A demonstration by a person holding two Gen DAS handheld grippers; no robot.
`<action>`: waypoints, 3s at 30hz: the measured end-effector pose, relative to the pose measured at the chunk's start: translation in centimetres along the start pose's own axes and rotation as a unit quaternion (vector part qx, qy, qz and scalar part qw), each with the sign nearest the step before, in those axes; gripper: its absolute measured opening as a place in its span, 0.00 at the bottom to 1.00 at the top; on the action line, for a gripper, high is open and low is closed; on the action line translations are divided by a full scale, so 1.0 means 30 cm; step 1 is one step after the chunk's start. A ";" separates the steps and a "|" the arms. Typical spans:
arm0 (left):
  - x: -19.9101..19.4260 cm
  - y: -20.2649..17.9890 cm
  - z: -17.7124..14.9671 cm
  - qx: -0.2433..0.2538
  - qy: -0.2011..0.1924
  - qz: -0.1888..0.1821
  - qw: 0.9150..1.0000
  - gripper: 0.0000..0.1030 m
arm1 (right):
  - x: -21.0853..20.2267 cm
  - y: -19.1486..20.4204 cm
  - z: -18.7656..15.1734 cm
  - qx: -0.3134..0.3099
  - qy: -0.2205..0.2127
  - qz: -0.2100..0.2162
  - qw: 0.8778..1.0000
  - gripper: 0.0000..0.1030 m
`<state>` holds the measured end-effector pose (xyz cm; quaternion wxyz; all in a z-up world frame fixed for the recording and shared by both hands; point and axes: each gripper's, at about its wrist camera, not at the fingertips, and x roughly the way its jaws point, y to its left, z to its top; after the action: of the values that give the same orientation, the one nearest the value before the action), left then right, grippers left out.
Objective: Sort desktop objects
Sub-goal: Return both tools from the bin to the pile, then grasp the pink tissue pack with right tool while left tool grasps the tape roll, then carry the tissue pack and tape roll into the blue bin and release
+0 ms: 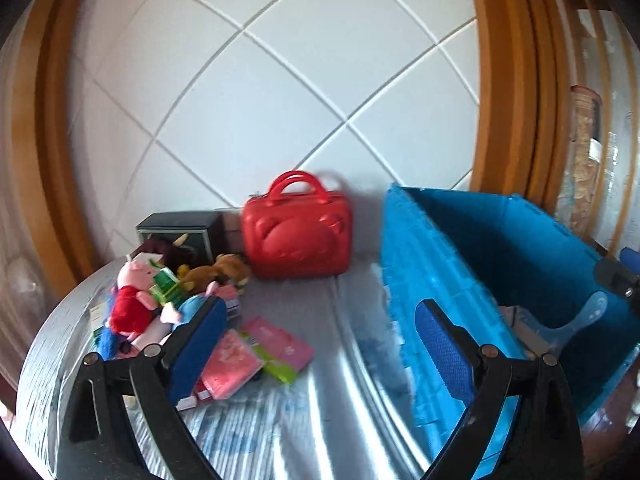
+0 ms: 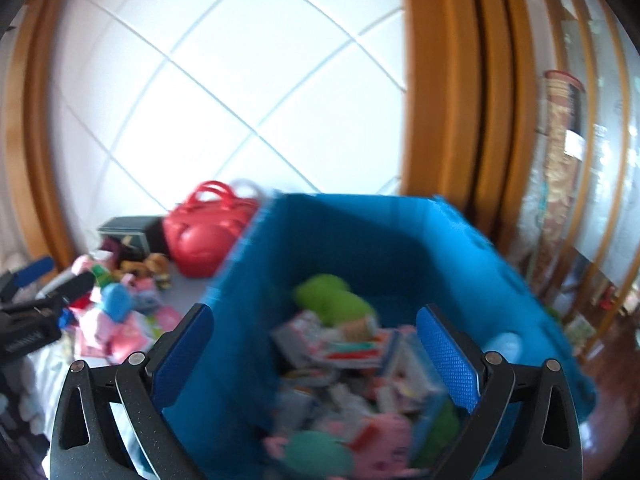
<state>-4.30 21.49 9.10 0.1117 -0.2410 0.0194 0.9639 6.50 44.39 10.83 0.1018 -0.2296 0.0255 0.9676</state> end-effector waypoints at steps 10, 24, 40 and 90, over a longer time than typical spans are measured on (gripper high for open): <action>0.174 0.762 -0.260 -0.075 0.112 0.128 0.983 0.94 | 0.153 0.487 -0.012 -0.028 0.020 0.086 0.996 1.00; 0.442 1.253 -0.540 -0.204 0.208 0.103 0.951 0.93 | 0.644 0.716 -0.288 -0.012 0.190 0.090 0.978 1.00; 0.842 1.256 -0.688 -0.189 0.311 0.113 0.924 0.89 | 1.058 0.882 -0.426 0.017 0.302 0.170 0.938 1.00; 0.096 0.480 -0.157 0.007 0.049 -0.026 0.998 0.73 | 0.271 0.650 -0.090 -0.006 0.014 0.094 0.995 0.50</action>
<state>-7.84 7.62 3.34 0.1375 -0.2876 0.0254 0.9475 -3.49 26.57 4.83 0.0083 -0.2402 0.0421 0.9698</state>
